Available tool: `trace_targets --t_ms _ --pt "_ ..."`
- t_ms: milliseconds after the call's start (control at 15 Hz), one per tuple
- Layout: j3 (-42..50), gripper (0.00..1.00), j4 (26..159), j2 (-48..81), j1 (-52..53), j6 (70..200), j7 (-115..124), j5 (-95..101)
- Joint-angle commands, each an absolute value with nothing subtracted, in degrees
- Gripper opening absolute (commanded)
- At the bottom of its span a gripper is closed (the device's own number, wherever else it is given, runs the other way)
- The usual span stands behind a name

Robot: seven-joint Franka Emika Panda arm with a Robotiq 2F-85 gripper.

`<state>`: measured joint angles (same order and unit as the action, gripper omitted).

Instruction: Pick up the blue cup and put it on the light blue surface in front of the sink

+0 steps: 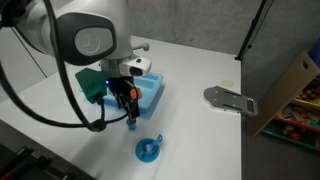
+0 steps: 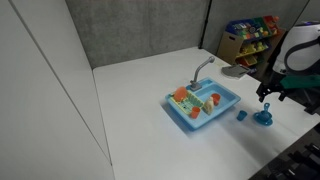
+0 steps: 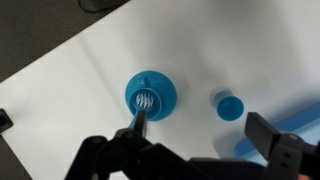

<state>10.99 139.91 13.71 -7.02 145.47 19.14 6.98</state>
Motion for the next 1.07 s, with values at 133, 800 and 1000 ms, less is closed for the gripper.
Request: trace_targets --t_ms 133,800,1000 --pt "11.45 1.0 138.05 18.94 -5.13 148.68 14.45 9.75" --pt "11.54 1.0 138.28 20.74 -4.14 149.83 14.44 9.29" --pt "10.73 1.0 137.07 23.08 -4.27 151.15 13.53 8.44"
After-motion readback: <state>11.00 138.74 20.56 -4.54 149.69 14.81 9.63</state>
